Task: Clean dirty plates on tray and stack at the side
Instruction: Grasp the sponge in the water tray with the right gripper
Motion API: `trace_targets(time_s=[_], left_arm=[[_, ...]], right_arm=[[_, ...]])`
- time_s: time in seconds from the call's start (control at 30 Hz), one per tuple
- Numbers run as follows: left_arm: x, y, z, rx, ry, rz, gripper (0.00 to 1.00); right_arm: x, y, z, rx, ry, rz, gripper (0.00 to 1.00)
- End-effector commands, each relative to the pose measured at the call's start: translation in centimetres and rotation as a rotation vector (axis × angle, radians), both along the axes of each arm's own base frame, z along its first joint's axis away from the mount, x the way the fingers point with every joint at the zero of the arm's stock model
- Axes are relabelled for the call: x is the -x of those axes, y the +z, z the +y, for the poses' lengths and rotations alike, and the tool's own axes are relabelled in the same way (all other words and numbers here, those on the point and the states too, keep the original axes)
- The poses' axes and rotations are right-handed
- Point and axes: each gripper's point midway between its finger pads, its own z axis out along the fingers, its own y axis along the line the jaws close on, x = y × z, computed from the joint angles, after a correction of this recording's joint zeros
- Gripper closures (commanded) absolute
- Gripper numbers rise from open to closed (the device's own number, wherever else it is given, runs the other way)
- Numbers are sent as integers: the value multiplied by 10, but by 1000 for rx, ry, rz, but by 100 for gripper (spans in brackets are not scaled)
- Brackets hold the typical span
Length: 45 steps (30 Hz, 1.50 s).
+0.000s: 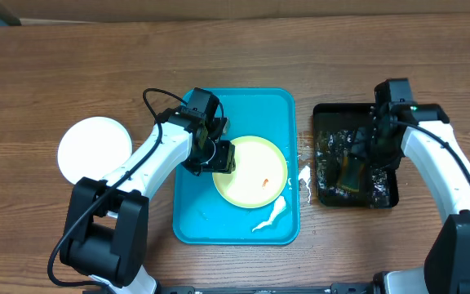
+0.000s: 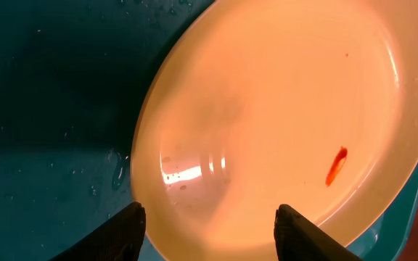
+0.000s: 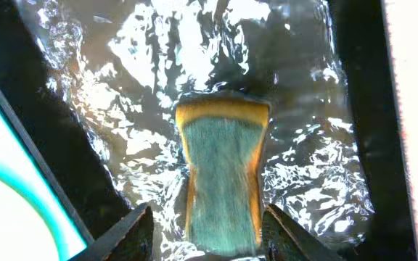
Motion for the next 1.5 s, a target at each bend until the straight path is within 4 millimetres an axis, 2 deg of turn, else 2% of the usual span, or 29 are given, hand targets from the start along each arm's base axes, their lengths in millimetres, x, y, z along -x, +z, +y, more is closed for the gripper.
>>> trace_targets(time_s=[0.0, 0.07, 0.23, 0.3, 0.33, 0.43, 0.53, 0.63, 0.73, 0.8, 0.93, 0.97, 1.07, 1.13, 1.37, 1.47], left_arm=[[1, -2, -3, 13, -31, 4, 41], [1, -2, -3, 13, -31, 4, 41], [0, -2, -3, 11, -31, 1, 39], [-1, -2, -3, 12, -30, -3, 39], [-2, -2, -3, 14, -31, -7, 39], [-7, -2, -4, 12, -29, -30, 41], [-14, -4, 4, -37, -21, -62, 43], [-19, -7, 19, -124, -8, -90, 53], [-20, -9, 26, -165, -3, -94, 53], [-17, -9, 27, -170, -3, -85, 49], [-15, -13, 30, -184, -2, -84, 52], [-14, -16, 32, -193, -1, -83, 55], [-8, -28, 36, -202, 4, -78, 57], [-5, -35, 37, -201, 10, -78, 66], [-5, -43, 36, -186, 64, -85, 93], [-4, -43, 34, -174, 62, -79, 96]], right_arm=[[14, -25, 2, -7, -45, 28, 50], [17, -41, 3, -15, -45, 12, 52], [30, -64, 7, -41, -42, 14, 78], [33, -66, 7, -40, -42, 22, 96], [33, -66, 7, -40, -42, 24, 96], [35, -65, 7, -40, -42, 33, 96], [35, -58, 7, -39, -39, 50, 96], [31, -43, 7, -37, -31, 54, 96], [24, -26, 7, -37, -31, 45, 96], [22, -17, 7, -38, -31, 44, 96], [20, -8, 7, -38, -31, 48, 96], [21, -8, 7, -38, -31, 53, 94], [28, -9, 7, -36, -32, 77, 78], [31, -11, 7, -36, -32, 89, 71], [29, -30, 12, -67, -40, 53, 68], [30, -47, 13, -78, -59, 29, 65]])
